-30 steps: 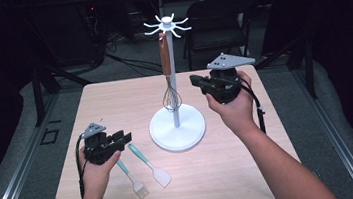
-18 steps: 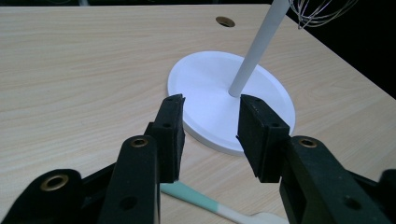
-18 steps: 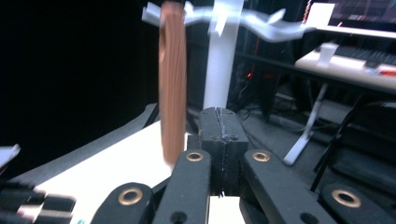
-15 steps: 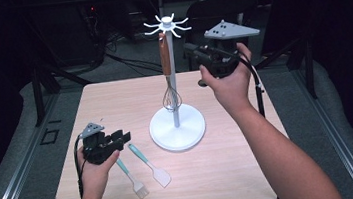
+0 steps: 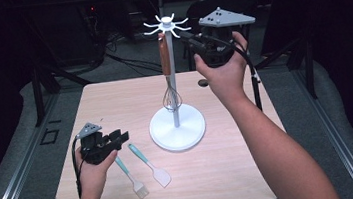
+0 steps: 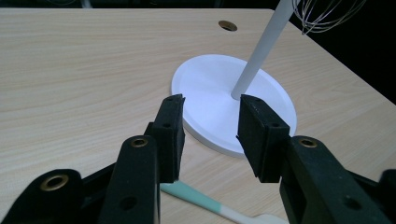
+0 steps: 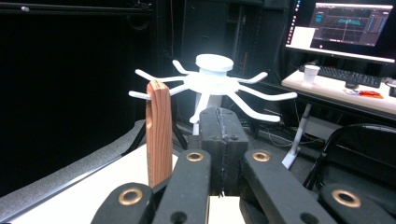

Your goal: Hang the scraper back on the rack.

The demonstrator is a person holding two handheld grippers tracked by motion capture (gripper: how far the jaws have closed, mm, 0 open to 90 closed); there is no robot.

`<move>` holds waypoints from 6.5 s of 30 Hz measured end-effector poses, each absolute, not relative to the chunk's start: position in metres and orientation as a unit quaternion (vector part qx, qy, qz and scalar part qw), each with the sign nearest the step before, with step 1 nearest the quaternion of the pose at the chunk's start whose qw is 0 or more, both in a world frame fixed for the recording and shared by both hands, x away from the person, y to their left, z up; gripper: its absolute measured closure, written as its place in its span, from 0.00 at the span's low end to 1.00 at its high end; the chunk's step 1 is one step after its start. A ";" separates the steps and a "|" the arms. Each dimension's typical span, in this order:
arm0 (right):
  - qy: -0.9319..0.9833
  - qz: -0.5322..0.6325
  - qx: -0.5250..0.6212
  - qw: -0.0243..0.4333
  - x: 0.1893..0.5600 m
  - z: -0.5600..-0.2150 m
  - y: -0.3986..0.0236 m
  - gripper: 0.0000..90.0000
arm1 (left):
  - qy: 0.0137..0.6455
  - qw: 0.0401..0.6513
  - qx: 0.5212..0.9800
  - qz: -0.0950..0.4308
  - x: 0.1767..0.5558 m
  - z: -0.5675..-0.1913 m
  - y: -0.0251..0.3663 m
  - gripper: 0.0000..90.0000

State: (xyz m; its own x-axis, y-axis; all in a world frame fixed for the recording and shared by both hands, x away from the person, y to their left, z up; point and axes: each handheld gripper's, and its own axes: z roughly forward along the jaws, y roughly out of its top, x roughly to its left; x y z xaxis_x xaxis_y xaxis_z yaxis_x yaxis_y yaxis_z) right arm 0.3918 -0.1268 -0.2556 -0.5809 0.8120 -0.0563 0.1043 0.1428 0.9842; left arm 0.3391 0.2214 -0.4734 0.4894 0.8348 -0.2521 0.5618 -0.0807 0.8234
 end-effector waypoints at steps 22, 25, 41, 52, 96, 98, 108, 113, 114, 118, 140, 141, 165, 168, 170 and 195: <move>0.696 0.558 0.316 0.323 0.389 -0.255 -0.107 1.00 | 0.487 0.476 0.718 0.146 0.340 -0.474 0.224 0.67; 0.695 0.557 0.318 0.325 0.388 -0.257 -0.110 1.00 | 0.488 0.477 0.716 0.146 0.340 -0.474 0.224 0.68; 0.715 0.543 0.331 0.291 0.381 -0.308 -0.128 0.97 | 0.493 0.475 0.714 0.146 0.340 -0.476 0.226 0.68; 0.752 0.515 0.344 0.225 0.373 -0.370 -0.130 0.94 | 0.492 0.472 0.717 0.147 0.341 -0.477 0.225 0.67; 0.882 0.342 0.321 0.054 0.347 -0.560 -0.002 0.88 | 0.492 0.456 0.727 0.145 0.342 -0.486 0.219 0.67; 0.883 0.340 0.319 0.054 0.347 -0.562 0.002 0.87 | 0.492 0.454 0.729 0.145 0.343 -0.486 0.219 0.66; 0.893 0.321 0.304 0.081 0.343 -0.571 0.016 0.87 | 0.492 0.453 0.730 0.143 0.343 -0.488 0.217 0.67; 0.890 0.322 0.312 0.078 0.343 -0.570 0.013 0.90 | 0.492 0.453 0.730 0.143 0.343 -0.488 0.217 0.67; 0.890 0.323 0.313 0.078 0.343 -0.569 0.010 0.91 | 0.490 0.453 0.730 0.144 0.343 -0.488 0.217 0.67; 0.892 0.322 0.306 0.078 0.339 -0.566 -0.007 0.92 | 0.488 0.450 0.735 0.142 0.342 -0.488 0.214 0.67; 0.889 0.338 0.300 0.080 0.336 -0.567 -0.014 0.87 | 0.483 0.445 0.741 0.136 0.344 -0.492 0.209 0.67; 0.890 0.334 0.297 0.085 0.336 -0.567 -0.010 0.86 | 0.483 0.445 0.741 0.136 0.344 -0.492 0.209 0.67; 0.899 0.313 0.295 0.080 0.324 -0.569 -0.061 0.90 | 0.480 0.441 0.747 0.132 0.342 -0.495 0.203 0.67; 0.900 0.307 0.299 0.083 0.315 -0.568 -0.087 0.90 | 0.475 0.439 0.752 0.128 0.342 -0.497 0.196 0.67; 0.898 0.308 0.302 0.083 0.308 -0.568 -0.104 0.90 | 0.471 0.437 0.756 0.125 0.341 -0.498 0.191 0.67; 0.884 0.304 0.341 0.098 0.304 -0.568 -0.143 0.85 | 0.438 0.419 0.791 0.084 0.333 -0.521 0.145 0.63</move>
State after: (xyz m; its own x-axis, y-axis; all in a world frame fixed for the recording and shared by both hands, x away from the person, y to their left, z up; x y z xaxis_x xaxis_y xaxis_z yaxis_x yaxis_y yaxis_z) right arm 0.3040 -0.1427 -0.5681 -0.7476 0.6632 0.0348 0.5440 0.5814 0.6050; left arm 0.3333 0.1449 -0.5206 0.6024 0.7631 -0.2342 0.6224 -0.2654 0.7364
